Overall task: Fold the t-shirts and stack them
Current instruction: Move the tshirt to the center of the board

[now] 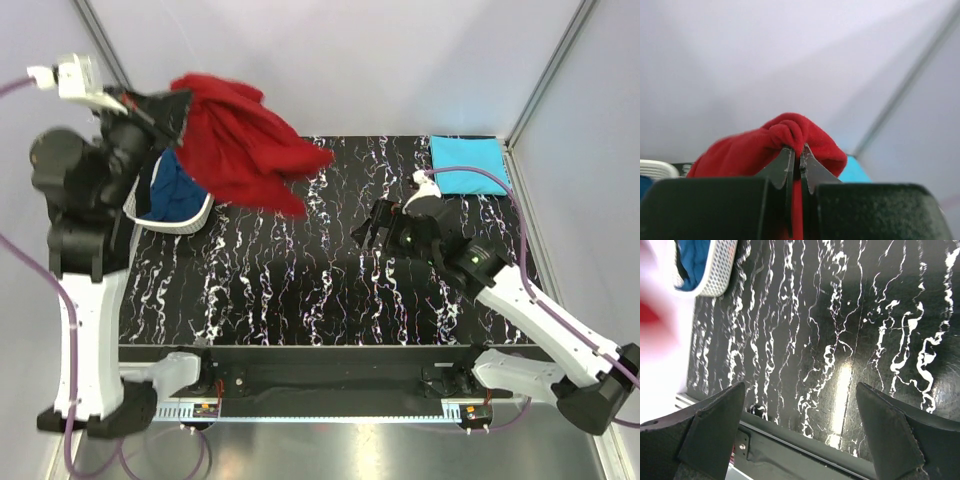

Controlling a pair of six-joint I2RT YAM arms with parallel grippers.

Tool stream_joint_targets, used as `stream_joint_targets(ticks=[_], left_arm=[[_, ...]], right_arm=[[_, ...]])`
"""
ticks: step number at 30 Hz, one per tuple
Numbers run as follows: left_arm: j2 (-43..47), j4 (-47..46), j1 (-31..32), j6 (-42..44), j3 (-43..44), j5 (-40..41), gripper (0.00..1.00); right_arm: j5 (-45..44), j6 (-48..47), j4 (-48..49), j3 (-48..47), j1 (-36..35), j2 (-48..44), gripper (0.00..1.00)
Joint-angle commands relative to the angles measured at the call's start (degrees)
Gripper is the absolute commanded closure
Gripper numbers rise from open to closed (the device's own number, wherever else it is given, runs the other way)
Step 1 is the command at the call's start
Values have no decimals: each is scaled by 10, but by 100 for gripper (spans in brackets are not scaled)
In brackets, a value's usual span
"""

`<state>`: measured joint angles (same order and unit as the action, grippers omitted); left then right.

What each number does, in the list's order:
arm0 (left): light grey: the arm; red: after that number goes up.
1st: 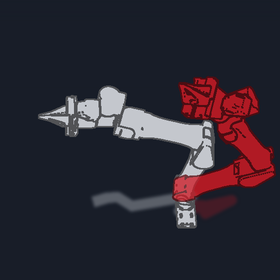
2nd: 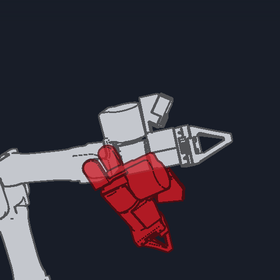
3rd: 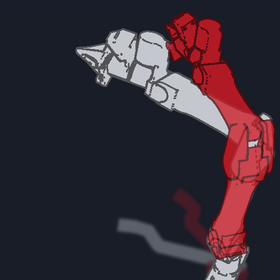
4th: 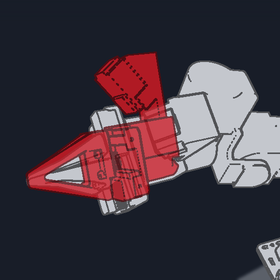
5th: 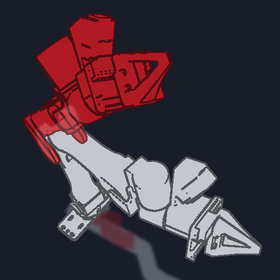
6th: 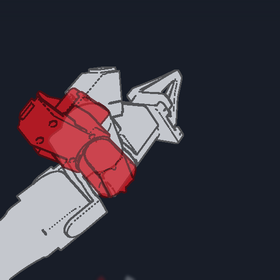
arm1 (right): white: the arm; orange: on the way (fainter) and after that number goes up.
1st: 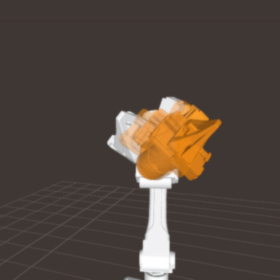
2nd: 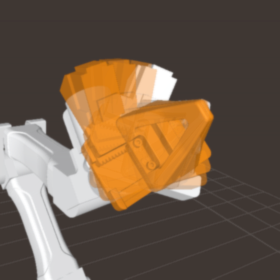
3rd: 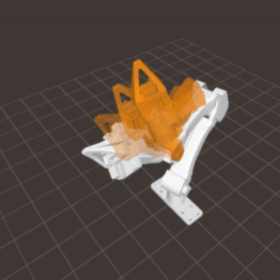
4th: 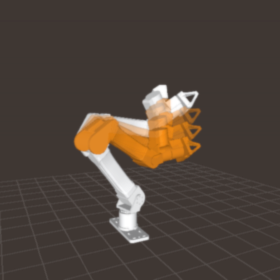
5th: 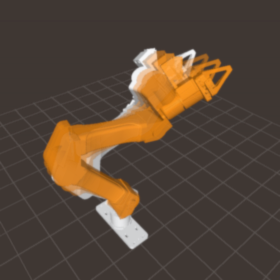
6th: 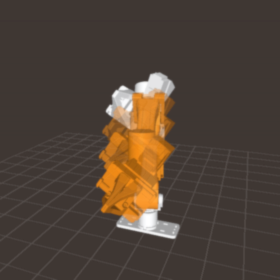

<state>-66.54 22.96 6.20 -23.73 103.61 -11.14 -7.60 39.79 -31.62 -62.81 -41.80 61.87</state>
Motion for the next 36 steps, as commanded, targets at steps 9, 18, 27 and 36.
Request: stream_joint_targets(ticks=[9, 18, 27, 36], left_arm=[[-3, -120, 59, -103, -527, -173, 89], [-26, 4, 126, -10, -559, 0, 39], [37, -11, 172, -104, -714, 12, 32], [43, -35, 177, -143, -771, 57, 26]], right_arm=[[-43, 81, -14, 83, -3, -45, 1], [-52, 189, -23, 166, -4, 26, 2], [8, 97, 69, 147, 63, 177, 13], [99, -72, 125, 95, 131, 258, 25]])
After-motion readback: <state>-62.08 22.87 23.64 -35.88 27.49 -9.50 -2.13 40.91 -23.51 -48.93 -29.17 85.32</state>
